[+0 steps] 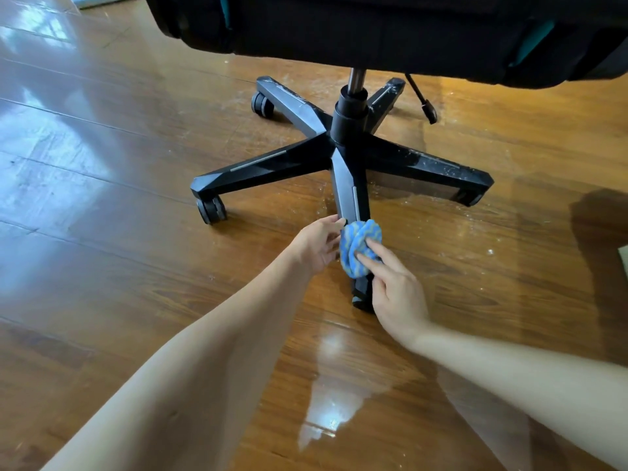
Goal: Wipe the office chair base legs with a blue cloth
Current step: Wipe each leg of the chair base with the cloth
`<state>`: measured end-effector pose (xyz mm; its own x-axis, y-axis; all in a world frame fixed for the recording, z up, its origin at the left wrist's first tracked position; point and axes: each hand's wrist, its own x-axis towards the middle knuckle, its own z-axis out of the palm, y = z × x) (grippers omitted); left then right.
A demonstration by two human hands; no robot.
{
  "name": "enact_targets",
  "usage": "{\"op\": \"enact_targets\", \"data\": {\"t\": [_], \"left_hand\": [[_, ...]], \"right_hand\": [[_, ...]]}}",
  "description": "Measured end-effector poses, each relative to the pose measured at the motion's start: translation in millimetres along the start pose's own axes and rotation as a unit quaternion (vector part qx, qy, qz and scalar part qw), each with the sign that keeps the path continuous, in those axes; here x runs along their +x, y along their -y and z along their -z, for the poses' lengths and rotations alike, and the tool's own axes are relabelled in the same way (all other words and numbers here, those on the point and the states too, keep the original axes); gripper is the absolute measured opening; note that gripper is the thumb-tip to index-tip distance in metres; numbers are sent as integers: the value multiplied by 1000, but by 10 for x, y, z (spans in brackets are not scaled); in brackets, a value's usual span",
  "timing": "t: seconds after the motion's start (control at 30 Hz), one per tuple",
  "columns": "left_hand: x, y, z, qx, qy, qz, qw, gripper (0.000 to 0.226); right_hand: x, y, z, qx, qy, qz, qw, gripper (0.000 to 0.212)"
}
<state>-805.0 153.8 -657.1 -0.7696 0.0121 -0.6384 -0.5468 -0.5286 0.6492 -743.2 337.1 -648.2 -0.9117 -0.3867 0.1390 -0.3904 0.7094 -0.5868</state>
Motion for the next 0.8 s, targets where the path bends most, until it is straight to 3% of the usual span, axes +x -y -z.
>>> {"op": "enact_targets", "data": {"t": [0.13,0.27,0.4,0.53,0.63,0.8], "left_hand": [[-118,86,167,-101,28,13,994,48],[-162,174,223,-95,43,26,994,49],[-140,174,255,-76,54,25,995,49],[-76,105,249,-21,11,11,1000,48],[-54,74,252,-7,-2,11,1000,52],[-94,38,322,-14,-56,13,998,48]], "right_hand": [[699,102,-31,23,-42,-49,998,51],[806,151,-24,44,-57,-75,995,54],[77,69,-80,14,-13,-12,1000,52],[-401,-91,-33,-7,54,94,994,52],[-177,-69,-5,-42,60,145,987,44],[878,187,-104,-126,47,89,987,40]]}}
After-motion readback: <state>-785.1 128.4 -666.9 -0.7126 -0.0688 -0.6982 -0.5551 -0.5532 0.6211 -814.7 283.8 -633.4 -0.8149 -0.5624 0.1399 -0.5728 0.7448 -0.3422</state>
